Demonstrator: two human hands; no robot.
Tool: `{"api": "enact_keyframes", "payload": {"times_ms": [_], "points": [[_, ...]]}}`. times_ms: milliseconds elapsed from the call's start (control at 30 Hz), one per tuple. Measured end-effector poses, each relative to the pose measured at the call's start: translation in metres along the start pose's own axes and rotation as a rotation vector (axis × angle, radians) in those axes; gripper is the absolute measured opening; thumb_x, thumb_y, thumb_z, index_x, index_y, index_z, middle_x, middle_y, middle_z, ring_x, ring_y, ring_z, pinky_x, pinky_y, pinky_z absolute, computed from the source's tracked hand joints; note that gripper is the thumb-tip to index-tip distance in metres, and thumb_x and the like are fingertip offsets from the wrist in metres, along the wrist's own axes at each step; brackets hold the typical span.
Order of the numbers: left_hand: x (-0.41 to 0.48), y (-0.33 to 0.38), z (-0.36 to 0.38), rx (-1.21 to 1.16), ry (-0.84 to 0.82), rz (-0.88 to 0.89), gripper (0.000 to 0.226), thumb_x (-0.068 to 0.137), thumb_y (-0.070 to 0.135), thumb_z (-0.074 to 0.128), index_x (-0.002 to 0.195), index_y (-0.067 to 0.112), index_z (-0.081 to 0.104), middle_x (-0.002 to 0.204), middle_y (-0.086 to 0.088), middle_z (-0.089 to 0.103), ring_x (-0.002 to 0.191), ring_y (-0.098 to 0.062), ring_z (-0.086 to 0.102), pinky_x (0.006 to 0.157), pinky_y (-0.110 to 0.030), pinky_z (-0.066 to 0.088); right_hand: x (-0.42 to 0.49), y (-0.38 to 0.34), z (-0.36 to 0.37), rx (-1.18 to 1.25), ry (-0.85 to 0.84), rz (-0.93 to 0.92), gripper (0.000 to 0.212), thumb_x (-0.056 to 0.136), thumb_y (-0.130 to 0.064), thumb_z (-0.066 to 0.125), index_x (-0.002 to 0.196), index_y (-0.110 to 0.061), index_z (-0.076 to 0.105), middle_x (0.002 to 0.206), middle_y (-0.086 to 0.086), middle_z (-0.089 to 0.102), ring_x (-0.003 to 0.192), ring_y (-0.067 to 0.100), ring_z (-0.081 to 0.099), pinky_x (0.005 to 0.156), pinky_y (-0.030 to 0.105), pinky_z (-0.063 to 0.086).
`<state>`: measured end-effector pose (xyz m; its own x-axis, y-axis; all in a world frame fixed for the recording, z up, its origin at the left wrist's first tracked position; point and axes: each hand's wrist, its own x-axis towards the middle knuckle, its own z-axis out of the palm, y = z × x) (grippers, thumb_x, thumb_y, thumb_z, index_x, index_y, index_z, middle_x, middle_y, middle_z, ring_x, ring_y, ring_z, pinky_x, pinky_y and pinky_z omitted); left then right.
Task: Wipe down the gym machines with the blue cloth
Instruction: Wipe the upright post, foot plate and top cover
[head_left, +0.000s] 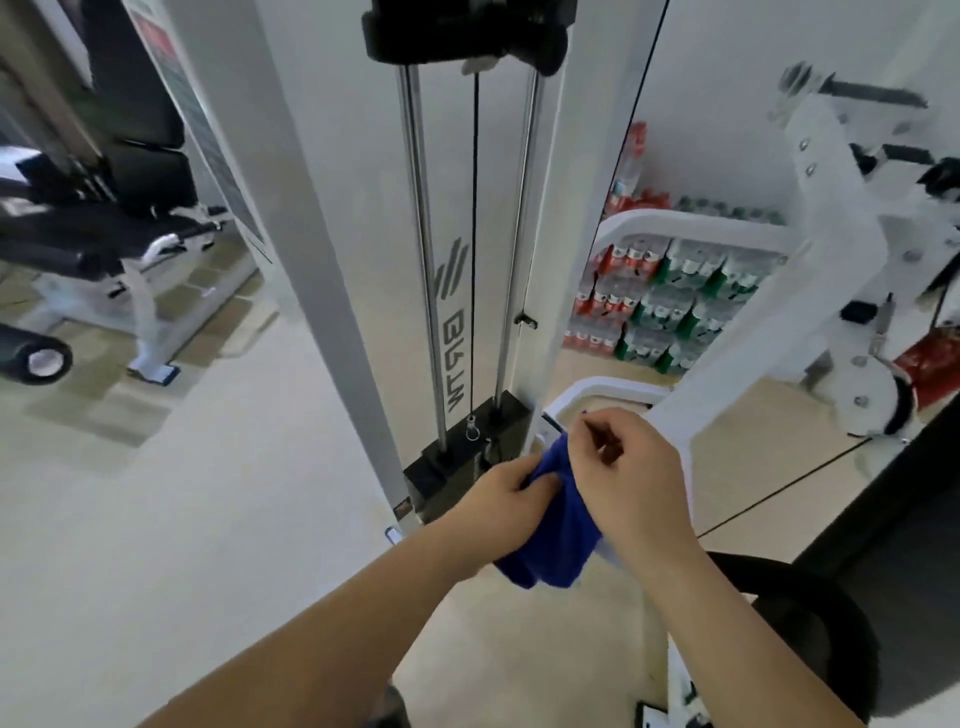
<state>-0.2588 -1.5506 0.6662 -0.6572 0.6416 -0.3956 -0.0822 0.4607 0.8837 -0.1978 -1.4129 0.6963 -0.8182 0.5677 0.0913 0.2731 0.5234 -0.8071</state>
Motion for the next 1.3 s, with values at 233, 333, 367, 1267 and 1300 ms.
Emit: {"api": "enact_keyframes", "payload": {"times_ms": [233, 333, 367, 1267, 1300], "points": [[0.002, 0.005, -0.009, 0.127, -0.113, 0.012, 0.030, 0.097, 0.063, 0.047, 0.107, 0.041, 0.065, 0.099, 0.009, 0.074, 0.093, -0.015, 0.071, 0.093, -0.043, 0.058, -0.005, -0.007, -0.008, -0.101, 0.103, 0.027, 0.011, 0.097, -0.025, 0.061, 0.087, -0.025, 0.066, 0.085, -0.010, 0.064, 0.077, 0.008, 0.060, 0.069, 0.030, 0.050], [-0.032, -0.023, -0.037, 0.138, -0.051, 0.022, 0.017, 0.103, 0.046, 0.051, 0.101, 0.038, 0.065, 0.092, 0.012, 0.072, 0.087, -0.009, 0.069, 0.088, -0.037, 0.058, -0.017, -0.022, 0.010, -0.021, 0.039, 0.059, 0.012, 0.096, -0.024, 0.062, 0.085, -0.026, 0.066, 0.080, -0.008, 0.068, 0.075, 0.011, 0.063, 0.071, 0.032, 0.054], [-0.039, -0.028, -0.051, 0.092, 0.017, 0.014, 0.016, 0.104, 0.042, 0.052, 0.100, 0.035, 0.066, 0.090, 0.010, 0.073, 0.086, -0.012, 0.070, 0.087, -0.039, 0.059, -0.022, -0.030, 0.022, 0.017, 0.004, 0.068, 0.010, 0.096, -0.024, 0.064, 0.087, -0.027, 0.067, 0.081, -0.009, 0.068, 0.075, 0.009, 0.063, 0.070, 0.030, 0.054], [-0.041, 0.048, -0.299, 0.096, 0.744, 0.544, 0.051, 0.101, 0.031, 0.060, 0.149, 0.042, 0.045, 0.124, 0.013, 0.053, 0.115, -0.003, 0.054, 0.097, -0.028, 0.052, 0.087, -0.280, 0.155, 0.464, 0.456, -0.394, 0.003, 0.106, -0.020, 0.048, 0.104, -0.021, 0.045, 0.109, -0.015, 0.045, 0.096, -0.007, 0.055, 0.083, 0.014, 0.049], [-0.038, 0.044, -0.298, 0.133, 0.764, 0.550, 0.056, 0.100, 0.029, 0.060, 0.152, 0.041, 0.042, 0.122, 0.012, 0.051, 0.114, -0.001, 0.051, 0.096, -0.023, 0.050, 0.085, -0.282, 0.165, 0.475, 0.492, -0.420, 0.010, 0.106, -0.018, 0.045, 0.115, -0.014, 0.046, 0.113, -0.015, 0.046, 0.101, -0.010, 0.054, 0.086, 0.014, 0.048]]}}
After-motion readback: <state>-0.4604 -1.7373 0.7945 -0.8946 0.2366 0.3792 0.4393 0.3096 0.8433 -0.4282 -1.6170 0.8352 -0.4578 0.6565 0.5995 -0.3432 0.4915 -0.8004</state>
